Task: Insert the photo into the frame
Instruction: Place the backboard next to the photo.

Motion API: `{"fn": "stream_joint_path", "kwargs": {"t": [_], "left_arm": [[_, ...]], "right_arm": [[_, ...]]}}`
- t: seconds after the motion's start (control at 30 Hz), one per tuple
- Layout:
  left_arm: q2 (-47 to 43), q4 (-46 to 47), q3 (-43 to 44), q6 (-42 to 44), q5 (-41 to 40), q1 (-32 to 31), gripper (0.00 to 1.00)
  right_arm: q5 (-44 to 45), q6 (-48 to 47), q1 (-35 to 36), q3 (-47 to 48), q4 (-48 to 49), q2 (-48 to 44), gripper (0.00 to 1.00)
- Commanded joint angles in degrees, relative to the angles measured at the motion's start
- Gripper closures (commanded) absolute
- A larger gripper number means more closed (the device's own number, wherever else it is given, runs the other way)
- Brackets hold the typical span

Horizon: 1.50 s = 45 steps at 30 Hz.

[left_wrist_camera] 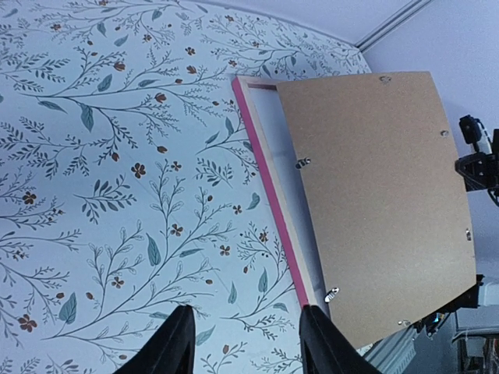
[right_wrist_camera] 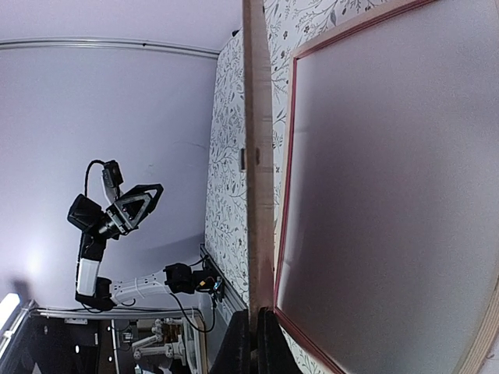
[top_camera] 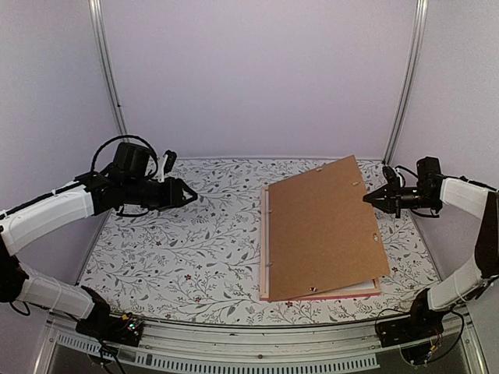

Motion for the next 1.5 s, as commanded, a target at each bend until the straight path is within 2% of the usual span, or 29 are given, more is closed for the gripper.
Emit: {"fn": "stream_joint_path", "kwargs": {"t": [0.0, 0.4, 0.77, 1.07, 1.27, 1.47], "left_arm": [[0.34, 1.84, -0.53, -0.18, 0.29, 0.48, 0.51], [2.33, 4.02, -1.70, -0.99, 1.63, 0.27, 0.51], [5.30, 5.67, -2.20, -1.37, 2.04, -0.96, 0.44], [6.37, 6.48, -1.88, -1.51, 2.00, -1.53, 0.43], [6.67, 6.58, -1.74, -1.54, 2.09, -1.74, 0.43], [6.37, 6.58, -1.81, -1.36, 2.15, -1.79, 0.43]], "right_arm": [[-7.44, 0.95, -0.38, -0.33, 5.75, 2.13, 1.00], [-7.88, 3.24, -0.40, -0.30, 9.73, 5.73, 1.00], [-10.22, 6.11, -0.36, -0.53, 13.83, 9.02, 1.00], [-10.01, 9.78, -0.40, -1.45, 18.33, 10.81, 1.00], [-9.23, 9.81, -0.40, -0.37, 18.68, 12.61, 1.00], [-7.45, 5.92, -0.40, 1.58, 15.12, 15.35, 1.00]]}}
